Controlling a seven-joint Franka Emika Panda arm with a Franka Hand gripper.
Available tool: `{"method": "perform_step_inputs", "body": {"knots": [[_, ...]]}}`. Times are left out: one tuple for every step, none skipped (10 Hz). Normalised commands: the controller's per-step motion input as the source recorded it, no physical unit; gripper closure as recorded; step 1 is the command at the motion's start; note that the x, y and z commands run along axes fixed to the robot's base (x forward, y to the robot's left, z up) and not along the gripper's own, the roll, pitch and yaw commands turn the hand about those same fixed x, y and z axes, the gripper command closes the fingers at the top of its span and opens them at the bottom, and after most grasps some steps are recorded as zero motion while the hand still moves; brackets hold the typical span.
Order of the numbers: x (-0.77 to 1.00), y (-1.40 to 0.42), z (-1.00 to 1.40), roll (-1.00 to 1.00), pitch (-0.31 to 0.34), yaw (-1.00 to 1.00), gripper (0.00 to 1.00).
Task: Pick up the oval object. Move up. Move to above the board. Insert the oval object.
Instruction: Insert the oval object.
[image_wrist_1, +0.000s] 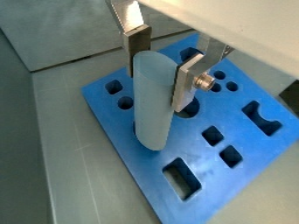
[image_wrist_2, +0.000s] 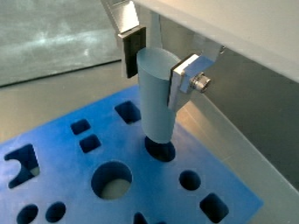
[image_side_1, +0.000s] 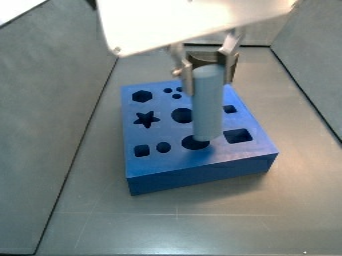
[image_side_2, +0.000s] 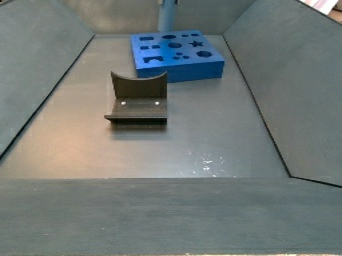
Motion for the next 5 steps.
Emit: {"method": "perform_step_inputs", "body": {"knots": [[0.00, 0.00, -0.01, 0.04, 0.000, 0.01, 1.00], [-0.03, 0.00, -0.03, 0.04, 0.000, 0.00, 1.00], [-0.08, -0.01, -0.16, 0.13, -0.021, 0.00, 1.00], [-0.17, -0.01, -0.41, 0.28, -0.106, 0.00, 1.00], [0.00, 0.00, -0.18, 0.12, -0.044, 0.01, 1.00]]}}
